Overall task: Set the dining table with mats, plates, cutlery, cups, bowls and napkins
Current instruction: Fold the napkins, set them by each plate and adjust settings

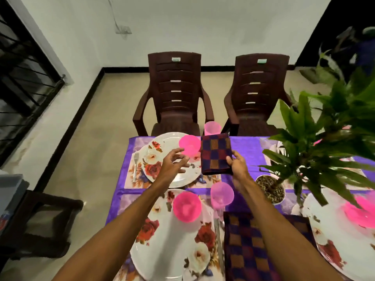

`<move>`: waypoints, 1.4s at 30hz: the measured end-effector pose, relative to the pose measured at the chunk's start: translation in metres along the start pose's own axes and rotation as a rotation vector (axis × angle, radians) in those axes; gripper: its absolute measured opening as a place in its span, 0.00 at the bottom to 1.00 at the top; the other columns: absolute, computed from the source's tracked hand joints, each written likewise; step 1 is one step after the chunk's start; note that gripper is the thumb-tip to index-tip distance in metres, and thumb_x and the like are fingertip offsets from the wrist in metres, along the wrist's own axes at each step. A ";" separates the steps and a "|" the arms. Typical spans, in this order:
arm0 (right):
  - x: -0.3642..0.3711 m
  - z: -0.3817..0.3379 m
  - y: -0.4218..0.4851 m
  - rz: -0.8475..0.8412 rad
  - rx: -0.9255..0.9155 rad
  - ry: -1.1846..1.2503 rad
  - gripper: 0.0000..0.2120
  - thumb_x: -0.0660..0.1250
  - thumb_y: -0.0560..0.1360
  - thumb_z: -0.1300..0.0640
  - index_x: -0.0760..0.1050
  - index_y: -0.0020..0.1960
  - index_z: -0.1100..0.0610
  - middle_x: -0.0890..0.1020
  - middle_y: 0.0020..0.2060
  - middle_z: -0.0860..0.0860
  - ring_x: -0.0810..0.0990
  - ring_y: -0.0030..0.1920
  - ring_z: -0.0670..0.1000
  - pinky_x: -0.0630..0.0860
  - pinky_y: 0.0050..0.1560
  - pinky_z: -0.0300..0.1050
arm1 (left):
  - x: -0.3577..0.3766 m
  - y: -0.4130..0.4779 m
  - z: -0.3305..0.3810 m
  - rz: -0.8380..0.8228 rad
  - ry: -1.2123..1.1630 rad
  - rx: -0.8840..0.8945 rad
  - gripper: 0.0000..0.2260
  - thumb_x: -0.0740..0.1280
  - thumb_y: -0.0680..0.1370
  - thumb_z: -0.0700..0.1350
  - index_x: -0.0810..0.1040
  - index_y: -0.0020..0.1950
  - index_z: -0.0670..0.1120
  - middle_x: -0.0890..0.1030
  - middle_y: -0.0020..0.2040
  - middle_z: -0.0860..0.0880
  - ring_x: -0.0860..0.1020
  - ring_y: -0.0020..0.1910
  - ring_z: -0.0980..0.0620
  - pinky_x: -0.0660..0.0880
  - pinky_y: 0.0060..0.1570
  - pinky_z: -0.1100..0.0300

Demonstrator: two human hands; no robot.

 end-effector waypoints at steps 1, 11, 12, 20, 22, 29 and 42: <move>-0.004 0.000 0.011 0.034 0.006 -0.019 0.17 0.55 0.79 0.73 0.76 0.54 0.55 0.82 0.43 0.51 0.80 0.35 0.45 0.81 0.37 0.42 | 0.003 0.009 0.000 -0.016 0.010 -0.005 0.15 0.69 0.80 0.43 0.74 0.66 0.46 0.81 0.57 0.38 0.84 0.45 0.47 0.80 0.43 0.54; -0.037 0.022 0.099 0.215 0.069 -0.116 0.19 0.55 0.74 0.75 0.76 0.43 0.53 0.80 0.42 0.55 0.77 0.37 0.52 0.78 0.36 0.45 | 0.034 0.066 -0.022 -0.103 0.077 -0.053 0.17 0.70 0.79 0.44 0.74 0.67 0.47 0.81 0.55 0.42 0.84 0.48 0.45 0.82 0.48 0.48; -0.038 0.027 0.108 0.232 0.068 -0.133 0.19 0.55 0.73 0.75 0.77 0.44 0.53 0.80 0.44 0.56 0.78 0.39 0.53 0.79 0.40 0.47 | 0.036 0.070 -0.025 -0.103 0.082 -0.057 0.17 0.70 0.79 0.45 0.74 0.67 0.48 0.81 0.55 0.42 0.84 0.48 0.45 0.82 0.48 0.49; -0.034 0.038 0.101 0.319 0.091 -1.058 0.37 0.69 0.76 0.50 0.56 0.80 0.44 0.61 0.74 0.63 0.59 0.73 0.66 0.59 0.70 0.66 | 0.039 0.077 -0.031 -0.108 0.108 -0.054 0.19 0.71 0.79 0.48 0.73 0.68 0.49 0.81 0.57 0.45 0.84 0.48 0.49 0.83 0.47 0.53; -0.027 0.044 0.098 0.214 0.061 -1.155 0.35 0.71 0.75 0.49 0.59 0.78 0.42 0.61 0.74 0.61 0.58 0.73 0.65 0.60 0.69 0.69 | 0.040 0.077 -0.031 -0.112 0.109 -0.052 0.18 0.70 0.79 0.47 0.73 0.68 0.50 0.81 0.58 0.45 0.84 0.48 0.49 0.83 0.46 0.55; -0.021 0.062 0.102 0.101 0.071 -1.297 0.30 0.67 0.78 0.49 0.62 0.77 0.40 0.49 0.78 0.59 0.55 0.74 0.66 0.60 0.68 0.71 | 0.047 0.082 -0.036 -0.120 0.111 -0.048 0.16 0.69 0.80 0.45 0.73 0.67 0.51 0.81 0.59 0.46 0.84 0.48 0.50 0.82 0.45 0.58; -0.010 0.066 0.101 0.039 -0.105 -1.512 0.38 0.63 0.77 0.35 0.52 0.81 0.45 0.46 0.80 0.61 0.47 0.78 0.67 0.52 0.71 0.74 | 0.056 0.087 -0.038 -0.143 0.088 -0.078 0.17 0.69 0.80 0.42 0.73 0.68 0.50 0.81 0.58 0.48 0.84 0.47 0.51 0.81 0.42 0.62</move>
Point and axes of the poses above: each hand's wrist, its own y-axis towards the middle knuckle, its own x-axis out of the palm, z = x × y, the point moved 3 cm from there along y, towards the middle knuckle
